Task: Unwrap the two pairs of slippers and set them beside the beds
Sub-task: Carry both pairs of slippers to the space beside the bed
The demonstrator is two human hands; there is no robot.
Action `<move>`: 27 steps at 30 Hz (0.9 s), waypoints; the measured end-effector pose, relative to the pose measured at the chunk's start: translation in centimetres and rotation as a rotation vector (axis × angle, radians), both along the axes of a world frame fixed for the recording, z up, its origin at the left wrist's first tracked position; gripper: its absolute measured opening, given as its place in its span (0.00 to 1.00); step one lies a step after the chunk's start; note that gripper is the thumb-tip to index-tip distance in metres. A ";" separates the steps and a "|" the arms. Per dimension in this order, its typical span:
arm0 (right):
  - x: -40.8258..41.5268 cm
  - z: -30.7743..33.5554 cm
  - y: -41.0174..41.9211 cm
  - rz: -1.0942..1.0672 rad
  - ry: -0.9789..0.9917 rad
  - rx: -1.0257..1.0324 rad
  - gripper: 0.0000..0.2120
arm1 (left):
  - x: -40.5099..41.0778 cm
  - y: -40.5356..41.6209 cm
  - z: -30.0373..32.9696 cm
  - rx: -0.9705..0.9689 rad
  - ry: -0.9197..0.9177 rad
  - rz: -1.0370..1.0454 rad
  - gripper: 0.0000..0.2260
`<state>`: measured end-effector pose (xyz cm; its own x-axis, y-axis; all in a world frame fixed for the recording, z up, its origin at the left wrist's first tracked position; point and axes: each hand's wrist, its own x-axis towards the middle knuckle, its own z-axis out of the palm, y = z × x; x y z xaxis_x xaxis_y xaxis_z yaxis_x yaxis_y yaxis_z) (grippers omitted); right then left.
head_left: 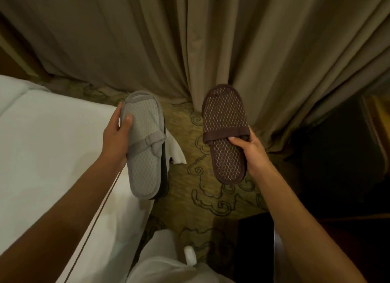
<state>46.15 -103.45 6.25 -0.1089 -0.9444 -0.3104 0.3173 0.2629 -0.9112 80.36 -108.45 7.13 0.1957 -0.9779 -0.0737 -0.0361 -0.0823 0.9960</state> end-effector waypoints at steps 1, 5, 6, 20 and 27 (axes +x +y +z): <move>-0.2 -0.2 -2.2 0.004 0.009 0.004 0.22 | -0.2 -2.2 -0.3 0.003 0.017 0.005 0.24; -0.7 -1.7 -11.2 0.016 0.023 0.030 0.21 | -0.7 -11.0 -2.4 0.090 0.085 0.034 0.22; -0.9 -2.1 -13.6 0.021 0.028 0.038 0.21 | -0.9 -13.4 -3.0 0.105 0.105 0.036 0.22; -0.2 -3.8 -47.6 0.207 0.078 0.119 0.21 | -1.2 -40.1 -5.9 0.384 0.557 0.183 0.18; 7.3 -4.2 -62.6 0.514 0.039 0.096 0.22 | -1.4 -46.7 -5.0 0.378 0.363 0.006 0.14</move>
